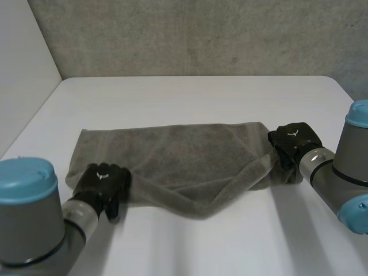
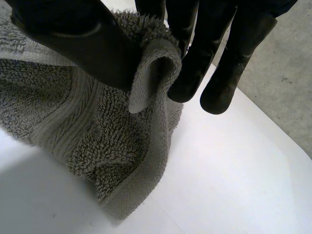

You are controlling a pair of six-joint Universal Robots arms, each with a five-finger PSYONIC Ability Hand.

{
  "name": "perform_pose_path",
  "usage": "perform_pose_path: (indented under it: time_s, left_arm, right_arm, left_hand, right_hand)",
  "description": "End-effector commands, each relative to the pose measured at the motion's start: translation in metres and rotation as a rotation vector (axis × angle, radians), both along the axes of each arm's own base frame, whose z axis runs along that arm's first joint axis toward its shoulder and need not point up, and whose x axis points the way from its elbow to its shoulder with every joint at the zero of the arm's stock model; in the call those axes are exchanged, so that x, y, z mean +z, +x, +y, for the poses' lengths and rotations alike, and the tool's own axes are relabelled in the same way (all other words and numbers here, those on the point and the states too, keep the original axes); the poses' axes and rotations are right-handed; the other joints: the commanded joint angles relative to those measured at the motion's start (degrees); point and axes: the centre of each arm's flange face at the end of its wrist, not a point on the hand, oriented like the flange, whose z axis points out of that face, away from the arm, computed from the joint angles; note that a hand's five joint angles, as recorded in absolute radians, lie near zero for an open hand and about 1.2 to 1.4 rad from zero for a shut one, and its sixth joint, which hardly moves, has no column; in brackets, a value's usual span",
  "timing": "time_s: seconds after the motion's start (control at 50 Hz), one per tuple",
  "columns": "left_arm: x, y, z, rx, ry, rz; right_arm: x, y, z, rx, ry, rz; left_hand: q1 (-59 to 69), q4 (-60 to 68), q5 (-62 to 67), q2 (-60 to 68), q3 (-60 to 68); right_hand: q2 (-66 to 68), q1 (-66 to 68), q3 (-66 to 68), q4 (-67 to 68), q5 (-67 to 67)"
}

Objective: Fold the towel.

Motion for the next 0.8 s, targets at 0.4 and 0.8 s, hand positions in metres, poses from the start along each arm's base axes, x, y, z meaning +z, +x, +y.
perform_pose_path:
  time_s: [0.4, 0.8]
  left_arm:
    - [-0.020, -0.032, -0.071, -0.014, -0.123, -0.042]
    - [0.007, -0.004, -0.107, 0.125, -0.194, -0.031]
  right_arm:
    - [-0.005, 0.001, 0.000, 0.007, 0.005, 0.000]
    - [0.005, -0.003, -0.007, -0.015, -0.044, -0.023]
  left_hand:
    - [-3.5, -3.7, -12.3, -3.4, -3.3]
    - [40.2, 40.0, 31.4, 40.3, 40.4]
  right_hand:
    - [4.8, 3.5, 2.7, 2.6, 3.7]
    - [4.8, 3.5, 2.7, 2.6, 3.7]
